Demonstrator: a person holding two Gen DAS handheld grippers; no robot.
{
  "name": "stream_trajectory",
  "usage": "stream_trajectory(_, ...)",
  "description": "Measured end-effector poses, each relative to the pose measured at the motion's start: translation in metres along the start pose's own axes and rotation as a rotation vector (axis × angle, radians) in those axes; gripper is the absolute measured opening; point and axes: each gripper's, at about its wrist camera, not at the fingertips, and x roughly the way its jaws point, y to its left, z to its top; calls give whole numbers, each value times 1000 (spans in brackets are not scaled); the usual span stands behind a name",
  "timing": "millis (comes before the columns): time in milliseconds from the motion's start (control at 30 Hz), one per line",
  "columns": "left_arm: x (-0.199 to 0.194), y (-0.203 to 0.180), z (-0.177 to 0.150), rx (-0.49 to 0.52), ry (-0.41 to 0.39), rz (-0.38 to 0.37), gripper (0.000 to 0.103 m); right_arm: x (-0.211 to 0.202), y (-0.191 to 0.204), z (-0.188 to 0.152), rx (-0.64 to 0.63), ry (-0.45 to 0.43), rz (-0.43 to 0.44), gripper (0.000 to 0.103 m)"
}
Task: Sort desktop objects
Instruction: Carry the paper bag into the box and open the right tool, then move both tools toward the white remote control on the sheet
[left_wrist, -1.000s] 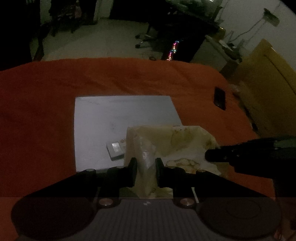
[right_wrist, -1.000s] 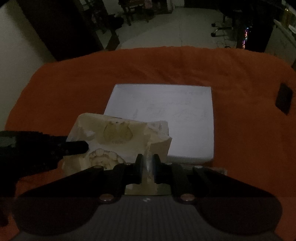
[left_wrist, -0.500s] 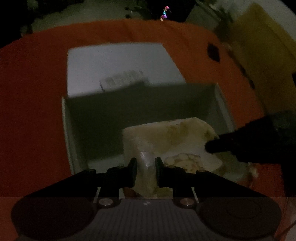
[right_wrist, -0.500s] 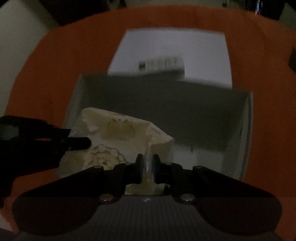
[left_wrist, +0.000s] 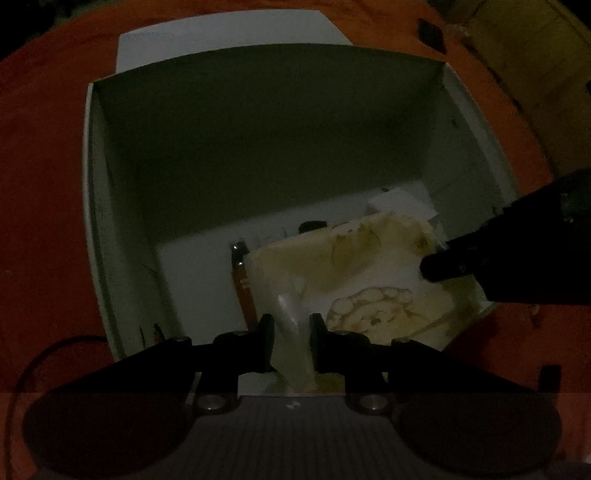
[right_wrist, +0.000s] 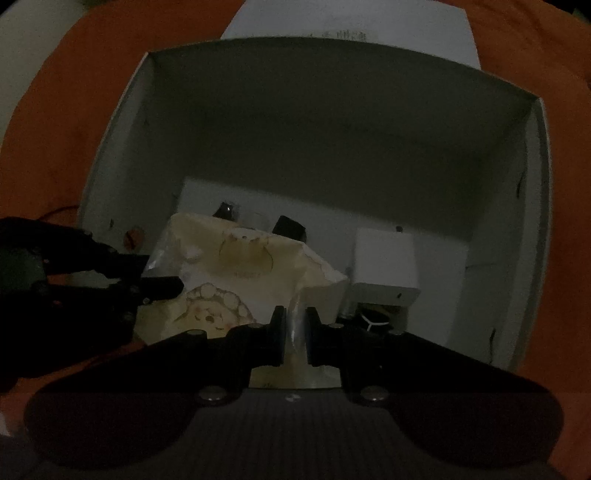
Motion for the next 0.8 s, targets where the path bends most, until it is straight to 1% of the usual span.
stream_trajectory(233, 9, -4, 2, 6, 9, 21, 17, 3, 2, -1, -14, 5, -19, 13)
stream_trajectory(333, 9, -3, 2, -13, 10, 14, 17, 5, 3, -1, -25, 6, -30, 13)
stream_trajectory(467, 10, -4, 2, -10, 7, 11, 17, 7, 4, -2, -28, 8, -35, 13)
stream_trajectory(500, 10, -3, 2, -15, 5, 12, 17, 7, 3, -2, -25, 7, -34, 14)
stream_trajectory(567, 13, -3, 2, -16, 7, 16, 17, 7, 1, -2, -16, 10, -28, 19)
stream_trajectory(600, 12, -3, 2, -23, 8, 22, 22, 6, 0, -2, -7, 12, -30, 23)
stream_trajectory(633, 8, -1, 2, -29, 9, 33, 25, 3, -1, -1, 5, 13, -33, 31)
stream_trajectory(667, 2, -1, 2, -29, 6, 46, 33, -1, -2, 1, 13, 8, -31, 34)
stream_trajectory(700, -4, -1, 2, -28, 2, 60, 38, -7, -1, 3, 3, -5, -24, 37)
stream_trajectory(800, -31, 1, 7, -17, -53, 40, 39, -29, 2, 11, -39, -47, -20, 37)
